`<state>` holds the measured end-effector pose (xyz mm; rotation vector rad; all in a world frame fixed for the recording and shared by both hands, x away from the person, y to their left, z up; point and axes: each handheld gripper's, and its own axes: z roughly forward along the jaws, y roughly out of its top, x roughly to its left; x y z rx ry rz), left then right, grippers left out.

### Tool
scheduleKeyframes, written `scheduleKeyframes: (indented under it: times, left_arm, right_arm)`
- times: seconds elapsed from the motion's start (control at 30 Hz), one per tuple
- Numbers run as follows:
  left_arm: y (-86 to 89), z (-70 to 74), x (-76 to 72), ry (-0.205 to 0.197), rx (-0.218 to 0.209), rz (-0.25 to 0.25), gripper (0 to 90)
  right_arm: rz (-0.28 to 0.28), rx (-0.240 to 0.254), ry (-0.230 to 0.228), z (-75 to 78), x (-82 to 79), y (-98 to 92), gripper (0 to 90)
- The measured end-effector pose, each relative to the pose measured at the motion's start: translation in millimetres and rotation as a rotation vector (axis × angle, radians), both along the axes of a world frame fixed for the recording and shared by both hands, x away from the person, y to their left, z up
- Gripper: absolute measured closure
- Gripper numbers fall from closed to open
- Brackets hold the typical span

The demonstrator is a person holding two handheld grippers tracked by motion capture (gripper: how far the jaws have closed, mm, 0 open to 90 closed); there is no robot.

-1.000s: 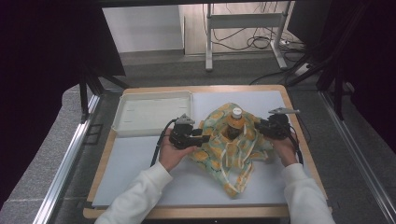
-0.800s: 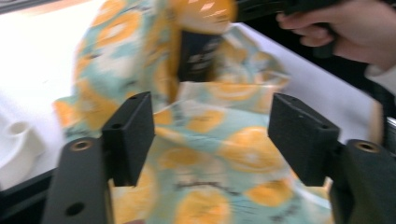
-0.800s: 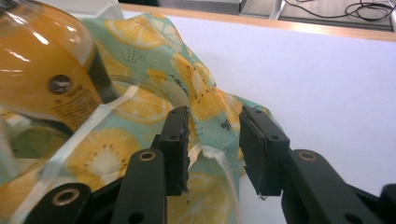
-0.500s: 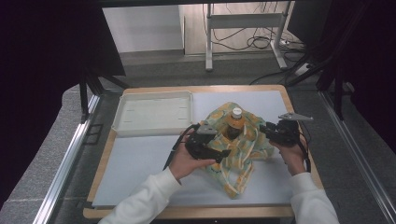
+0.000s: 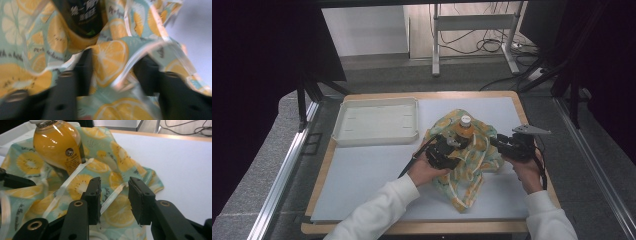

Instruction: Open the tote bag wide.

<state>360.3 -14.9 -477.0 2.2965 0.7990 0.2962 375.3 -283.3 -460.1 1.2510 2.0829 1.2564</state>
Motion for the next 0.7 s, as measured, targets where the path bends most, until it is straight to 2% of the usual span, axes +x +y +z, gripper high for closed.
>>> scheduleKeyframes:
  times: [0.07,0.23,0.3,0.37,0.47,0.57,0.63,0.7]
  left_arm:
    - [4.1,-0.5,1.5,0.01,-0.017,-0.002,73.6]
    - [13.4,-0.6,3.2,0.03,-0.056,0.003,82.4]
    - [15.7,-0.5,3.2,0.036,-0.07,0.007,83.8]
    - [17.8,-0.2,3.1,0.04,-0.082,0.007,85.4]
    - [20.7,0.6,2.0,0.037,-0.093,0.008,86.8]
    - [23.5,1.7,0.8,0.033,-0.105,0.009,87.4]
    - [25.5,2.7,0.3,0.036,-0.115,0.008,87.3]
    - [27.9,4.0,-1.0,0.034,-0.124,0.012,87.3]
  right_arm:
    - [0.012,0.014,0.017,-2.0,-1.7,0.2,59.0]
    - [0.072,-0.007,0.063,-9.3,-6.5,10.1,49.2]
    - [0.087,-0.026,0.113,-13.0,-5.5,16.6,40.8]
    - [0.069,-0.05,0.166,-18.3,-2.6,21.8,35.8]
    - [0.034,-0.012,0.243,-26.6,1.9,23.1,32.0]
    - [0.059,0.04,0.279,-32.1,2.8,24.6,35.4]
    - [0.077,0.027,0.275,-33.7,2.4,29.1,48.4]
    - [0.079,0.013,0.252,-32.6,1.4,32.3,65.8]
